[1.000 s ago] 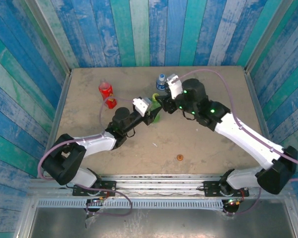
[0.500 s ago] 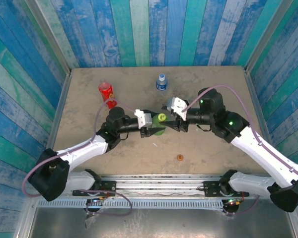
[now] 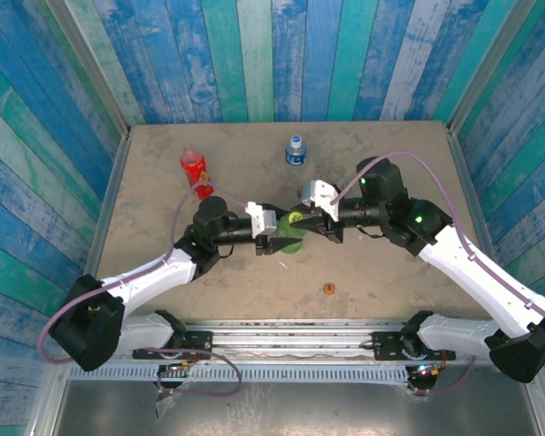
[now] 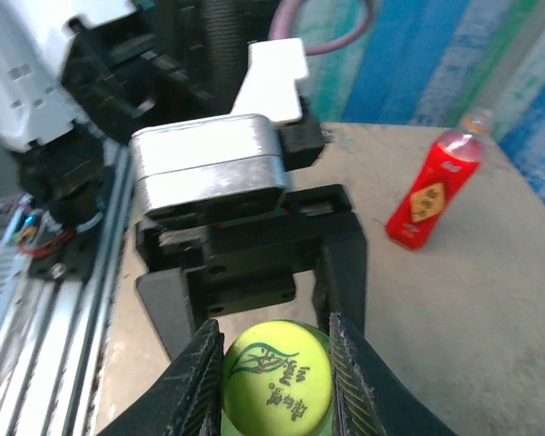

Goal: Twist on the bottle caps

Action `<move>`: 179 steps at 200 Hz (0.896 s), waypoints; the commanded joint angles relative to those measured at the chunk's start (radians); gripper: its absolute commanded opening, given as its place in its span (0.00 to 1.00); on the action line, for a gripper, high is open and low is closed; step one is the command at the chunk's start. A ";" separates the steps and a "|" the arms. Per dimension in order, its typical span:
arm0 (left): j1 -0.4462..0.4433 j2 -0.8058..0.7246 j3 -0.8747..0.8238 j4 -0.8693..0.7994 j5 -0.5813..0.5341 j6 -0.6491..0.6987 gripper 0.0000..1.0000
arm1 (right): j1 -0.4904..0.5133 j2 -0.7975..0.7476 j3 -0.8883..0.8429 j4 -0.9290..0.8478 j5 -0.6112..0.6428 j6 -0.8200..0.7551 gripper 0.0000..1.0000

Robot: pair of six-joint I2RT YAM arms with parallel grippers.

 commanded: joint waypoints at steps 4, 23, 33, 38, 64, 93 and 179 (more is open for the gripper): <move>0.001 0.025 0.007 0.200 -0.343 -0.156 0.51 | 0.008 0.041 -0.047 0.181 0.219 0.251 0.00; 0.000 0.103 0.047 0.241 -0.516 -0.214 0.53 | 0.056 0.097 -0.053 0.233 0.371 0.313 0.00; 0.000 0.139 0.063 0.266 -0.589 -0.224 0.52 | 0.100 0.130 -0.055 0.262 0.510 0.333 0.00; -0.001 0.157 0.072 0.277 -0.627 -0.228 0.51 | 0.118 0.149 -0.053 0.270 0.571 0.353 0.00; -0.024 0.243 0.077 0.375 -0.855 -0.252 0.49 | 0.156 0.274 0.031 0.186 0.819 0.598 0.01; -0.024 0.269 0.063 0.402 -0.910 -0.275 0.48 | 0.189 0.330 0.074 0.176 0.934 0.656 0.01; -0.012 0.132 -0.061 0.268 -0.454 -0.107 0.49 | 0.157 0.092 0.038 0.180 0.548 0.337 0.50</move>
